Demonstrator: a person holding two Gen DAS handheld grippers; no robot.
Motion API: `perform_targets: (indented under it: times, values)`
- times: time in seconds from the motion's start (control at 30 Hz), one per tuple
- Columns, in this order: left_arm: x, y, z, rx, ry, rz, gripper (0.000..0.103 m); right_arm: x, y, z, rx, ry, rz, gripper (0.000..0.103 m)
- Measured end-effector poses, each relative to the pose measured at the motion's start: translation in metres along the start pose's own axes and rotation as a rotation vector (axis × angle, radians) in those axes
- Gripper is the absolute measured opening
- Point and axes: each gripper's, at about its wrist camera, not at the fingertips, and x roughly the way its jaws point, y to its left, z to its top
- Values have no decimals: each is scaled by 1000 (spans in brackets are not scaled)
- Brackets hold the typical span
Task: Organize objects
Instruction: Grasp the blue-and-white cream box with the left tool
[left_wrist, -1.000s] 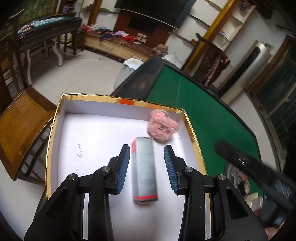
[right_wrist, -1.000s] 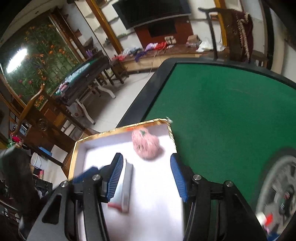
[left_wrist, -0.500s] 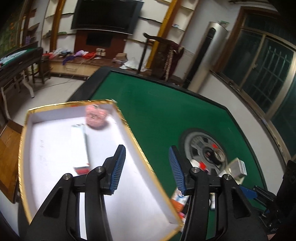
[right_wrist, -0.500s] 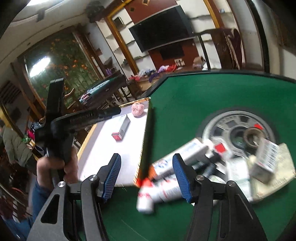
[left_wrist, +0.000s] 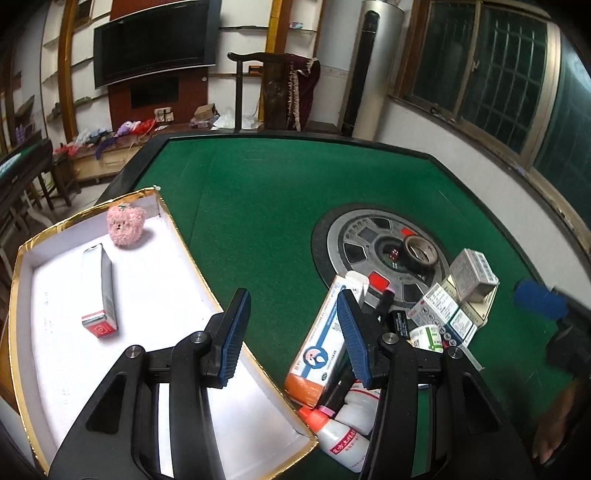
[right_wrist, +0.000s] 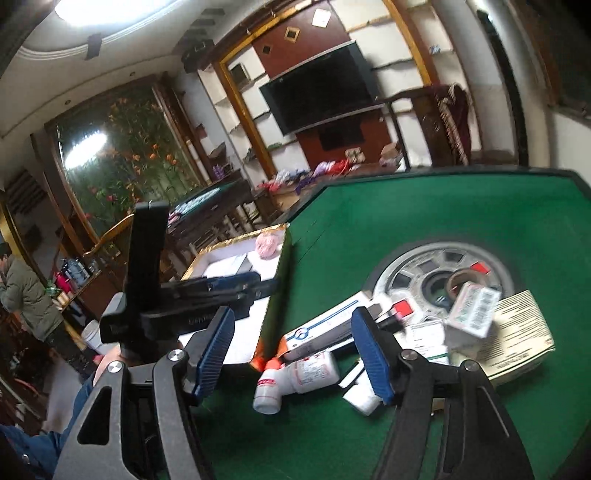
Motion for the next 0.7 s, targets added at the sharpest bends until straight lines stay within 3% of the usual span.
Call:
perform_targets:
  times: [0.13, 0.2, 0.3, 0.5, 0.57, 0.7]
  values:
    - [1, -3, -4, 31, 5, 6, 49, -30, -9, 0, -1, -92, -59, 72]
    - [4, -1, -4, 14, 18, -11, 49, -47, -18, -2, -7, -144, -108, 80]
    - [11, 0, -5, 9, 51, -36, 49, -65, -38, -7, 20, -190, -149, 80]
    - [27, -26, -7, 106, 134, -41, 49, -81, -77, -5, 213, -195, -49, 80]
    - [34, -34, -6, 144, 160, 21, 49, -82, -77, -5, 218, -191, -41, 80]
    - [54, -44, -7, 187, 264, 25, 49, -84, -70, -4, 193, -177, -32, 80]
